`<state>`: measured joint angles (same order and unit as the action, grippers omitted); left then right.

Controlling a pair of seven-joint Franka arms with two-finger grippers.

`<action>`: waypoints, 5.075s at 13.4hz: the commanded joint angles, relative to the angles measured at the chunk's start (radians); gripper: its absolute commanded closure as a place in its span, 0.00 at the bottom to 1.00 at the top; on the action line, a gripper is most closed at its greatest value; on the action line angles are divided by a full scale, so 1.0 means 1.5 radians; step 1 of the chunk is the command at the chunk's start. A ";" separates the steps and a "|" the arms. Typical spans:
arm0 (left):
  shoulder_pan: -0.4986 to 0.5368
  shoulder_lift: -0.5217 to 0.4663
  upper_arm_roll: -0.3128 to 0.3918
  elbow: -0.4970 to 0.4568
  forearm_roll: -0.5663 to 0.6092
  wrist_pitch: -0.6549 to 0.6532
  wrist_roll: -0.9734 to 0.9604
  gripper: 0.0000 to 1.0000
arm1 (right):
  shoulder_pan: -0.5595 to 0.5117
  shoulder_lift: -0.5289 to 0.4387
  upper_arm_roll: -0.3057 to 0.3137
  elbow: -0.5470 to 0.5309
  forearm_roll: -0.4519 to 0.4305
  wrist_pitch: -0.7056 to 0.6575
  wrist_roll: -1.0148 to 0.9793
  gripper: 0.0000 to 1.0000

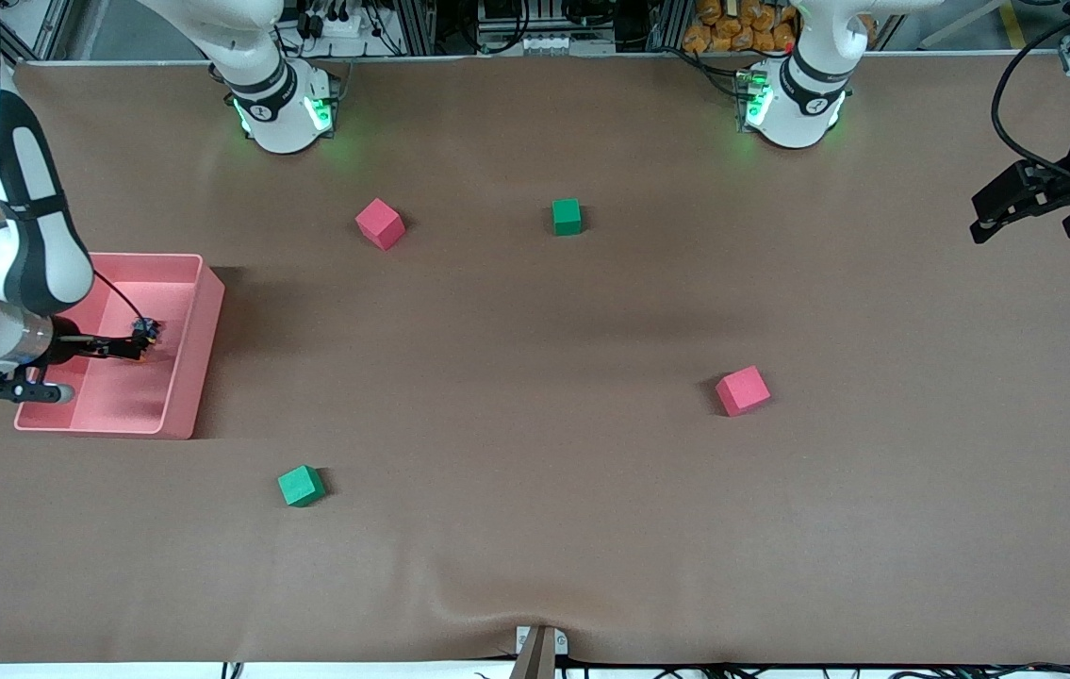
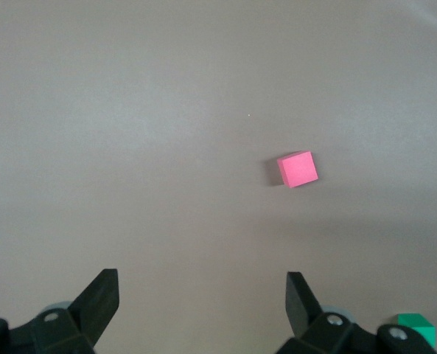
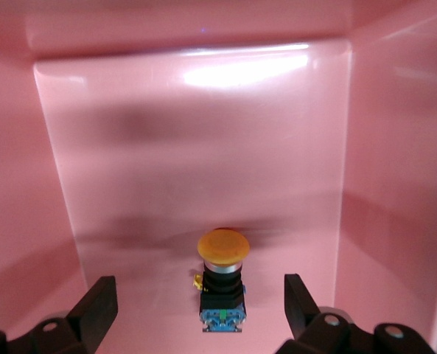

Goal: Place and upright button with both arms
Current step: 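Lower the right gripper into the tray and grasp the yellow button, then lift the button out of the tray with the right gripper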

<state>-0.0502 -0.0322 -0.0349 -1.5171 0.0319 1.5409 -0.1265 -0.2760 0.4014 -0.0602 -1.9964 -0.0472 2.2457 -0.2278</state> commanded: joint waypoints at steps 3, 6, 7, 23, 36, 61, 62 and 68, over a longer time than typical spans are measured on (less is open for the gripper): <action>0.003 -0.008 0.001 0.003 -0.008 -0.004 -0.004 0.00 | -0.044 -0.008 0.009 -0.084 -0.009 0.122 -0.097 0.00; 0.002 -0.007 0.001 0.003 -0.008 -0.004 -0.004 0.00 | -0.052 0.012 0.011 -0.086 -0.005 0.122 -0.103 0.00; 0.002 -0.007 0.001 0.003 -0.008 -0.004 -0.004 0.00 | -0.051 0.012 0.011 -0.086 -0.002 0.122 -0.103 0.00; 0.001 -0.001 -0.003 0.001 -0.005 0.000 -0.004 0.00 | -0.054 0.042 0.011 -0.093 0.000 0.122 -0.103 0.99; 0.002 0.003 -0.001 -0.002 0.001 0.005 -0.004 0.00 | -0.052 -0.048 0.013 -0.081 0.000 0.084 -0.102 1.00; 0.014 0.005 -0.004 -0.001 -0.008 0.006 -0.005 0.00 | 0.440 0.035 0.038 0.362 0.096 -0.273 0.020 1.00; 0.014 0.005 -0.004 -0.001 -0.007 0.006 -0.005 0.00 | 0.465 0.060 0.038 0.386 0.097 -0.262 0.046 1.00; 0.013 -0.002 -0.008 0.002 -0.005 0.005 0.002 0.00 | 0.603 0.183 0.036 0.464 0.088 -0.167 0.169 1.00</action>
<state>-0.0306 -0.0221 -0.0432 -1.5195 0.0318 1.5464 -0.1303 0.5857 0.6138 0.0079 -1.3678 0.0858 1.9576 0.0075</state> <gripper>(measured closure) 0.000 0.599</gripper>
